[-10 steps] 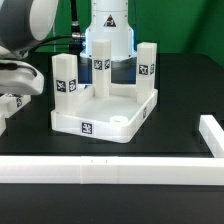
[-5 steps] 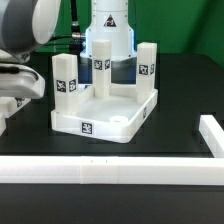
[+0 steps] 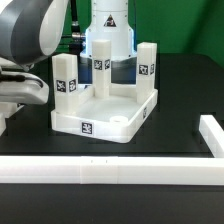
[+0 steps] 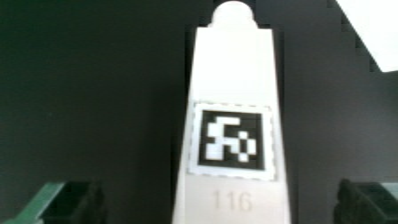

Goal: Assemble desk

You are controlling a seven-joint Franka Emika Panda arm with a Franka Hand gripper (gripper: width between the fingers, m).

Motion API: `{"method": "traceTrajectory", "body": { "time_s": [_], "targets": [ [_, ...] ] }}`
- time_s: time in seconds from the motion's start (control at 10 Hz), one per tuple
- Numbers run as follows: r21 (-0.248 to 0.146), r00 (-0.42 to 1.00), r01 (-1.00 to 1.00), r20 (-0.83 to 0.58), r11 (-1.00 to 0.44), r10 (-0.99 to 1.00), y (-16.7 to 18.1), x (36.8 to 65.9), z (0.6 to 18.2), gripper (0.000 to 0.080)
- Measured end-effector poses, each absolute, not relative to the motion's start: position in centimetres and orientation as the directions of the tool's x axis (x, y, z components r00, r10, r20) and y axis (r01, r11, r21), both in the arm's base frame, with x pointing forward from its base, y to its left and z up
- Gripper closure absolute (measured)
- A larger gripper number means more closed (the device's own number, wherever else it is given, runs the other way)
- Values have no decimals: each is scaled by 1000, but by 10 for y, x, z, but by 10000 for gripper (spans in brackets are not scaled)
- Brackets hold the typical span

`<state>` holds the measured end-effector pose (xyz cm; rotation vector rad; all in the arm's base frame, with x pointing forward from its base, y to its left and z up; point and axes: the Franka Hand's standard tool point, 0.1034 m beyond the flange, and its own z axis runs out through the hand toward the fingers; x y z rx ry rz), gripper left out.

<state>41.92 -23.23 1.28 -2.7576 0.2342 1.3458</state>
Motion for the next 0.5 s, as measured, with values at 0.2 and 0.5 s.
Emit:
{"method": "traceTrajectory", "body": {
  "time_s": [0.2, 0.5],
  "targets": [
    [11, 603, -164, -790, -986, -109, -229, 415, 8, 197],
    [6, 602, -162, -792, -987, -104, -227, 414, 6, 513]
  ]
}}
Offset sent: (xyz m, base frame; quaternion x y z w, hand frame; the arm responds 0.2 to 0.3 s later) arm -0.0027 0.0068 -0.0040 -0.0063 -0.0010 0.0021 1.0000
